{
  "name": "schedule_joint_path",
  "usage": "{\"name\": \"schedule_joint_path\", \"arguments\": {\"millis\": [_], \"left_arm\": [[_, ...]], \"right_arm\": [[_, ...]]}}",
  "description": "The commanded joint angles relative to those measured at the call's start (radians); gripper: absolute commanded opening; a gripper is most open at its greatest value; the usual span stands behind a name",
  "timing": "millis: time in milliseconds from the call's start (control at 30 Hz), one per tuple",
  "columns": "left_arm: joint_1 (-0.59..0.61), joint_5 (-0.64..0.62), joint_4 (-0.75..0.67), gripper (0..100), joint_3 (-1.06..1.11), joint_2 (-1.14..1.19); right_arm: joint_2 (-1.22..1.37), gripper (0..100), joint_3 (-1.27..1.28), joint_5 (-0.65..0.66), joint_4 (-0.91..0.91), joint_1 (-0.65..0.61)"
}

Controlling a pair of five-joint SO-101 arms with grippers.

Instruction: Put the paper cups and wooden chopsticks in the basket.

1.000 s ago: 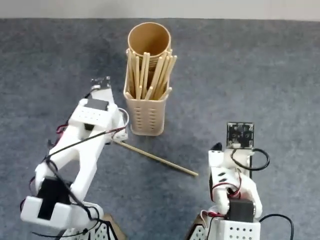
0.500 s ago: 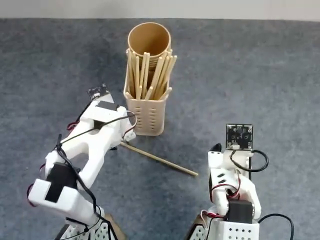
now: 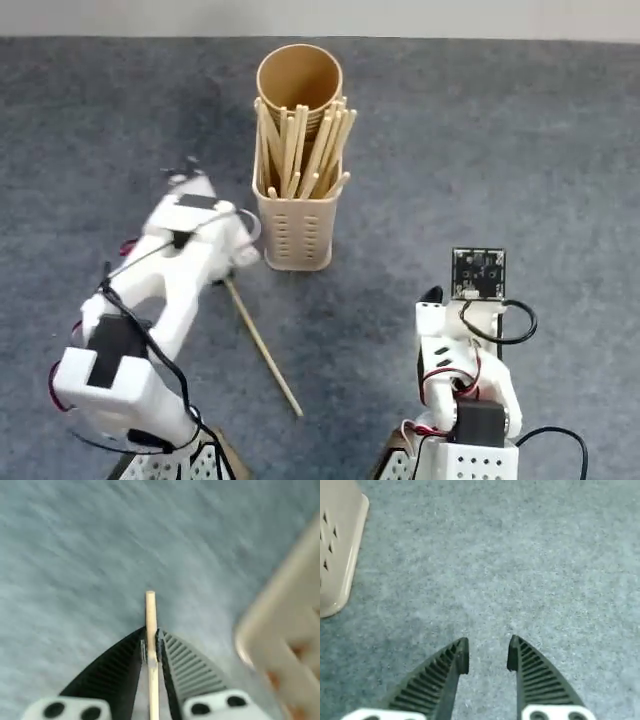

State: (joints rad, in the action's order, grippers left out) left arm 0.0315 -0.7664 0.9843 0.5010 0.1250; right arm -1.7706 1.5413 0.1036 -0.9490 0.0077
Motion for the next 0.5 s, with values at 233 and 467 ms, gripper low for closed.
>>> {"name": "schedule_joint_path", "arguments": {"millis": [233,467], "left_arm": [[0.383,0.023,-0.009,1,-0.493,-0.004],[0.44,0.071,-0.009,1,-1.063,-0.004]], "right_arm": [[-0.008,13.9,-0.001,0.005,-0.002,-0.036],[-0.008,13.9,-0.001,0.005,-0.002,-0.036]]}}
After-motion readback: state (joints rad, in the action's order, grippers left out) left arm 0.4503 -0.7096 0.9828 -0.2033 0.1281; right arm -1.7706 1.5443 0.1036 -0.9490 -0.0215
